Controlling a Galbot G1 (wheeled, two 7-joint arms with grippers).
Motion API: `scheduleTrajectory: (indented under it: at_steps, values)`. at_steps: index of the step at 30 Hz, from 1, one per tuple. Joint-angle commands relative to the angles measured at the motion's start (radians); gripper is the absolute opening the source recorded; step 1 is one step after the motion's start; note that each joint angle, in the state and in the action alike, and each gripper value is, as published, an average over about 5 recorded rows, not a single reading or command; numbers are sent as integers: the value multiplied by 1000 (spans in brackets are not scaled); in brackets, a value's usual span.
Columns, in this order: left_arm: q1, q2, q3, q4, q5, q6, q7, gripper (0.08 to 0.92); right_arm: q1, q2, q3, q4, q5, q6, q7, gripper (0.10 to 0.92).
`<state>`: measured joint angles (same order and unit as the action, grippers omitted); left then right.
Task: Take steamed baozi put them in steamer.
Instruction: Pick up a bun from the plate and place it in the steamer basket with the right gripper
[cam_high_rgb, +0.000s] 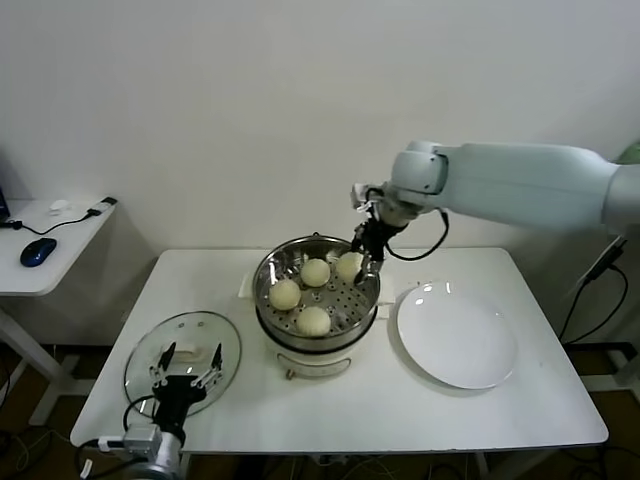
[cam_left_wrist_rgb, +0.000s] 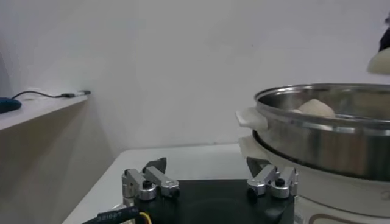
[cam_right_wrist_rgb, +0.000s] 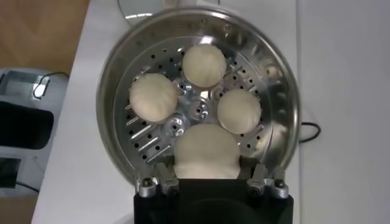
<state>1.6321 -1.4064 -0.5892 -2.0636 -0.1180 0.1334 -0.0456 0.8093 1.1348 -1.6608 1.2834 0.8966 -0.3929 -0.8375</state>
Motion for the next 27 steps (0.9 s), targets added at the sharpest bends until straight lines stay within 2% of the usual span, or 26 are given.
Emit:
scheduleTrajectory:
  at_steps: [1, 18, 27]
  values:
    - [0, -1, 1, -1, -1, 0, 0, 823, -136, 80, 16, -86, -48, -34, 37, 704]
    - [-7, 5, 0, 15, -15, 3, 1, 823, -186, 85, 30, -110, -101, -11, 17, 712]
    - [-7, 9, -3, 10, -24, 4, 3, 823, -130, 71, 38, -117, -127, 65, -61, 817]
